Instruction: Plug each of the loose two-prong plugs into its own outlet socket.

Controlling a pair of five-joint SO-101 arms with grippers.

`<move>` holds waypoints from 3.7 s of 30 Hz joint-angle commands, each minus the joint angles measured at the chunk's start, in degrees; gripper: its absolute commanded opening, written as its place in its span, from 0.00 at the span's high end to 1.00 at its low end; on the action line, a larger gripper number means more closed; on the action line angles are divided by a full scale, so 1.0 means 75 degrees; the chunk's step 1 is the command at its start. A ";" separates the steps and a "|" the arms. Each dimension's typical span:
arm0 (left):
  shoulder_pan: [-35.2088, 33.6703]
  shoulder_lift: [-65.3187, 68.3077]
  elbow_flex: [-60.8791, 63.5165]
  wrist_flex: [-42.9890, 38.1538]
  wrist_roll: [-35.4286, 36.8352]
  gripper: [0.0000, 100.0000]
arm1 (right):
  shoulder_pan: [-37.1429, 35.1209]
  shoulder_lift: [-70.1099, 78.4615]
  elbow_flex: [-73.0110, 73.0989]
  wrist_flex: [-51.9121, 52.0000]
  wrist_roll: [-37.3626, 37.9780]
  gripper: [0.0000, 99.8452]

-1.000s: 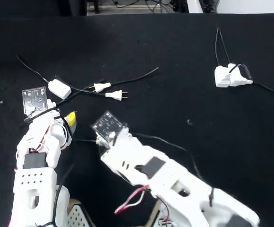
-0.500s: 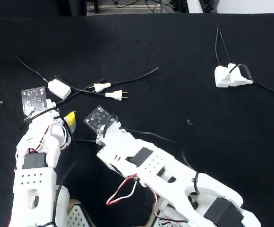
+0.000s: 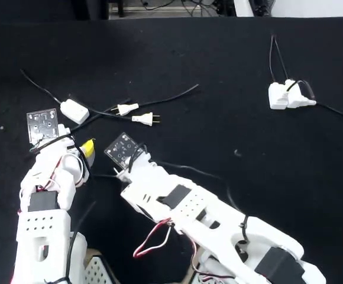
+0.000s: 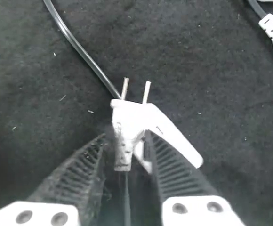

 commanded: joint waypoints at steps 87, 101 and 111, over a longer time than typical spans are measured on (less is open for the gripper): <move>-0.1155 -0.0105 -0.0615 -0.0070 0.0949 0.77 | -0.1547 0.2632 -0.2831 0.1969 0.0293 0.99; -0.0862 -0.0105 -0.0615 -0.0070 0.0903 0.77 | -0.0152 -0.1260 -0.1612 0.2403 0.0949 0.99; 0.0756 -0.0797 -0.1647 0.2157 0.0879 0.77 | 0.0598 -0.1307 -0.1084 0.1360 0.1102 0.99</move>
